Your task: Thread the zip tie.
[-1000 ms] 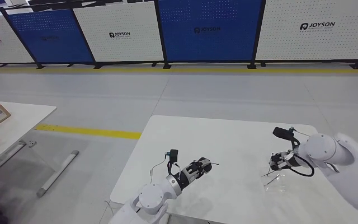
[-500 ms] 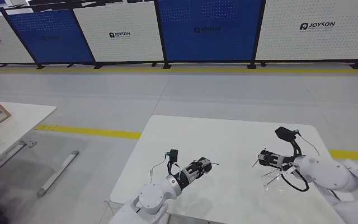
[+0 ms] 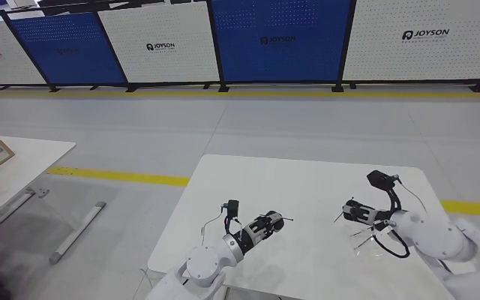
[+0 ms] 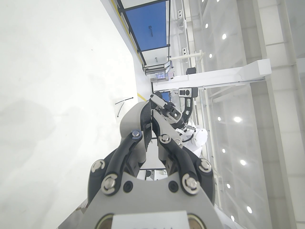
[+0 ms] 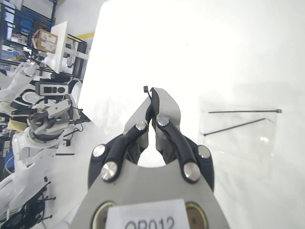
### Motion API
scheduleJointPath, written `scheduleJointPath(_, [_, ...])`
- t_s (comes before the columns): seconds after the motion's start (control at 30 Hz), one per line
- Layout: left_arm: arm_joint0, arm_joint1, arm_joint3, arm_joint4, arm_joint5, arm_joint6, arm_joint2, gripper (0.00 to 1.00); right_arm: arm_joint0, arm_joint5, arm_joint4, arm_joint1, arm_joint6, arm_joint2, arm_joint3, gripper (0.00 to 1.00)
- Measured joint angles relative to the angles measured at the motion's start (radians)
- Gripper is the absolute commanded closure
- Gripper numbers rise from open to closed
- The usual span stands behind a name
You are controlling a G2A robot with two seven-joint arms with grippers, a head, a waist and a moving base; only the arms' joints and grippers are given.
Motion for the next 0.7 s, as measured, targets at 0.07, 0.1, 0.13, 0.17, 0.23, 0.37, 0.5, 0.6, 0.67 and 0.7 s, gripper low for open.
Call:
scheduleJointPath(0.07, [0.000,0.000,0.000,0.000,0.000,0.000,0.000,1.00,-0.056,-0.030,0.026,0.000,-0.103,0.020,-0.040,1.00])
scheduleJointPath(0.1, [0.000,0.000,0.000,0.000,0.000,0.000,0.000,1.00,-0.081,-0.037,0.034,0.001,-0.144,0.029,-0.056,1.00])
scheduleJointPath(0.13, [0.000,0.000,0.000,0.000,0.000,0.000,0.000,1.00,-0.114,-0.039,0.037,0.001,-0.196,0.040,-0.079,1.00])
scheduleJointPath(0.17, [0.000,0.000,0.000,0.000,0.000,0.000,0.000,1.00,-0.137,-0.033,0.033,0.002,-0.239,0.047,-0.096,1.00])
scheduleJointPath(0.23, [0.000,0.000,0.000,0.000,0.000,0.000,0.000,1.00,-0.193,-0.001,0.028,-0.003,-0.345,0.050,-0.142,1.00])
scheduleJointPath(0.37, [0.000,0.000,0.000,0.000,0.000,0.000,0.000,1.00,-0.247,0.029,0.067,-0.016,-0.434,0.036,-0.188,1.00])
scheduleJointPath(0.5, [0.000,0.000,0.000,0.000,0.000,0.000,0.000,1.00,-0.246,0.028,0.066,-0.016,-0.432,0.036,-0.187,1.00])
scheduleJointPath(0.6, [0.000,0.000,0.000,0.000,0.000,0.000,0.000,1.00,-0.246,0.028,0.066,-0.016,-0.431,0.036,-0.187,1.00])
scheduleJointPath(0.67, [0.000,0.000,0.000,0.000,0.000,0.000,0.000,1.00,-0.246,0.028,0.066,-0.016,-0.431,0.036,-0.187,1.00])
scheduleJointPath(0.7, [0.000,0.000,0.000,0.000,0.000,0.000,0.000,1.00,-0.246,0.028,0.066,-0.016,-0.431,0.036,-0.187,1.00])
